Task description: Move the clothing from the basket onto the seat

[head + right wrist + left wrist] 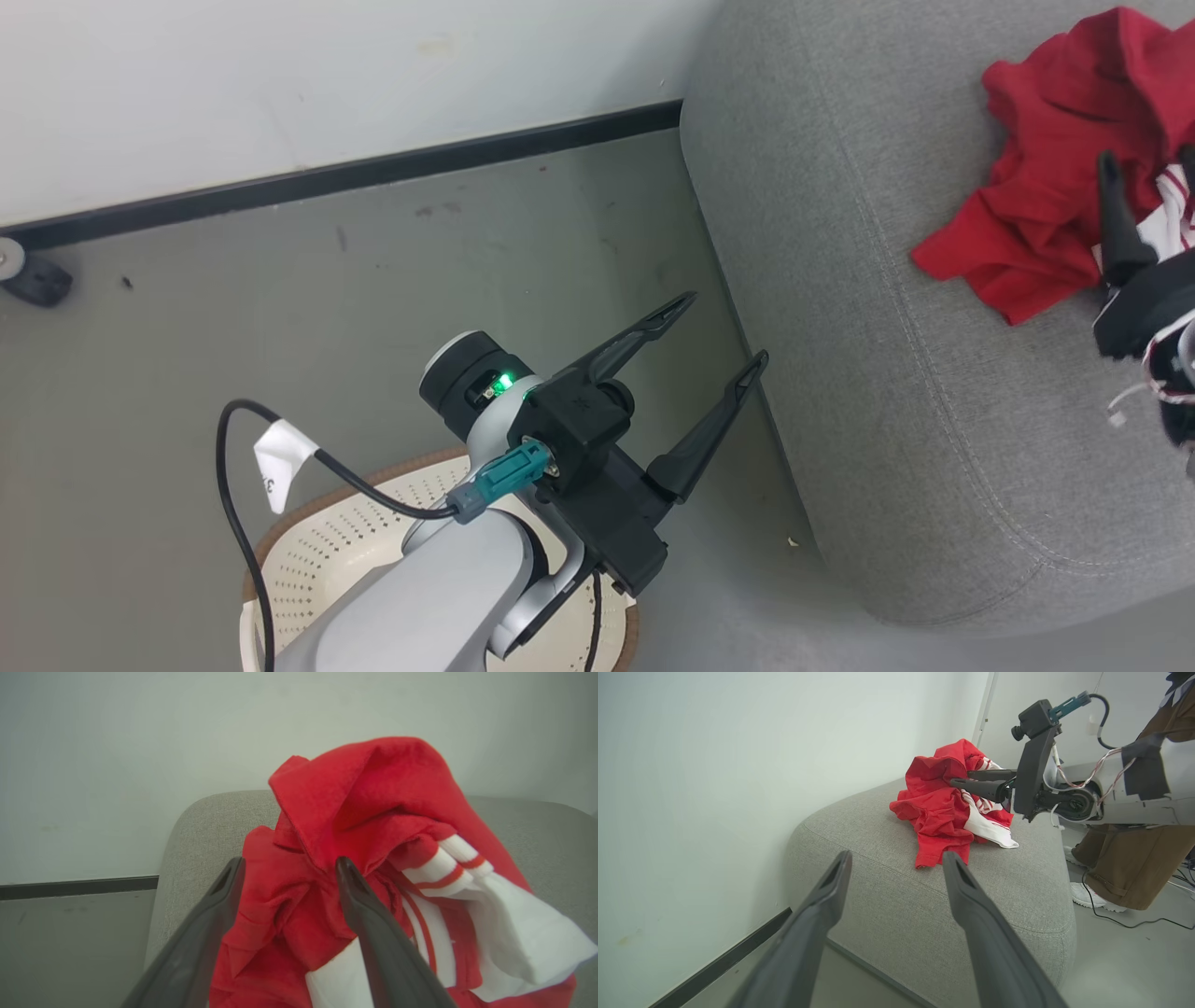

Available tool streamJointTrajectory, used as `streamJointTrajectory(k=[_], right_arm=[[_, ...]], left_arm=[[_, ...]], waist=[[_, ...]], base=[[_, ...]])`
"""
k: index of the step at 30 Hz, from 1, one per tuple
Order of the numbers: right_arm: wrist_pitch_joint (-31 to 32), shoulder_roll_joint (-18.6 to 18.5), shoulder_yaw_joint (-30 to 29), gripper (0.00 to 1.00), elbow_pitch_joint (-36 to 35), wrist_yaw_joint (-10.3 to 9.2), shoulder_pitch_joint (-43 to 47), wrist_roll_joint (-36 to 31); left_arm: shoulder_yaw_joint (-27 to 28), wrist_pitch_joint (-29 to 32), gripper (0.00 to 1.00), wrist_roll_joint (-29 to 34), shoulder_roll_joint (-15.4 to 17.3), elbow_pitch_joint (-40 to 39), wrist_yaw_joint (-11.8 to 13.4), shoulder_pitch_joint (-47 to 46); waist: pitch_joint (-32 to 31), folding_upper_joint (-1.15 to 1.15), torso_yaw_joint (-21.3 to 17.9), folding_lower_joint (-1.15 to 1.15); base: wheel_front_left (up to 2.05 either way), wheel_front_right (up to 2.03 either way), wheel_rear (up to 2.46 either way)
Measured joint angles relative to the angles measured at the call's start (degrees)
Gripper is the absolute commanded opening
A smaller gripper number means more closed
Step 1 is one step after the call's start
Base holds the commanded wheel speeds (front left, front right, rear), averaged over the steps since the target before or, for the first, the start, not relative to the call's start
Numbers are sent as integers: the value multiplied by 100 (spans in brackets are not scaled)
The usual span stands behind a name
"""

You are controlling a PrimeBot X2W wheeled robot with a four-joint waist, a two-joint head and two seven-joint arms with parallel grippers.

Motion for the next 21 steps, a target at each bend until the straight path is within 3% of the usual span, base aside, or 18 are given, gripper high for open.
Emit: streamJointTrajectory(k=[14,21], right_arm=[[1,88,-35,100,-1016,12,1135,-249],[1,67,-108,100,-1602,-93,1417,-404]], left_arm=[[163,-277,100,-103,9,165,100,346],[343,-497,100,-303,13,410,216,525]], waist=[[-441,0,-62,0],[-739,0,-4,0]], base=[[0,0,0],[0,0,0]])
